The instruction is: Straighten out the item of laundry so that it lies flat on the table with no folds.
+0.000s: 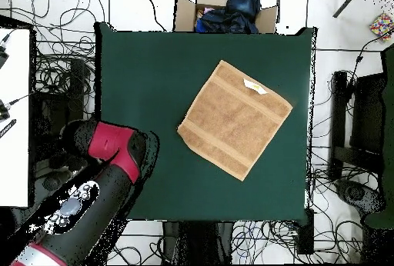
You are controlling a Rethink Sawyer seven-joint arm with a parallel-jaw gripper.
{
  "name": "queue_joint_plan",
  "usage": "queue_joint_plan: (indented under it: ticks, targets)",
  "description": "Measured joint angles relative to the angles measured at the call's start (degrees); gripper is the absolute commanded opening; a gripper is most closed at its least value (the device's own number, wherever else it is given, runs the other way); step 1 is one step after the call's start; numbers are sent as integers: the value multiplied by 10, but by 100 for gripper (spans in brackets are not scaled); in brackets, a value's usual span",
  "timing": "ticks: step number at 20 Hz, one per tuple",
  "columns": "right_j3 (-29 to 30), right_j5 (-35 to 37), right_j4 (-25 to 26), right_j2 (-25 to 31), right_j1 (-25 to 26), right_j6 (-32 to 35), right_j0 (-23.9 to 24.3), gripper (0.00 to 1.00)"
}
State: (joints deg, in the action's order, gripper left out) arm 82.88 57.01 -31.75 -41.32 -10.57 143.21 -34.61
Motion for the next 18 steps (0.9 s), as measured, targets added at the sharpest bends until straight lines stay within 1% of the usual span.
queue_joint_plan:
  ticks: [1,4,5,7,8,12,13,15,18]
  targets:
    - [-2,2,0,-2,2,9,-2,0]
    - [-19,5,-1,-18,15,62,-9,0]
    - [-34,6,0,-32,28,99,-11,0]
    - [-42,5,-1,-40,35,112,-11,0]
    - [-68,5,4,-68,60,147,-10,0]
    - [-102,6,17,-106,92,179,-10,0]
    - [-124,5,29,-132,113,193,-9,0]
    - [-143,5,39,-154,132,198,-6,0]
    - [-157,5,44,-172,149,198,-3,0]
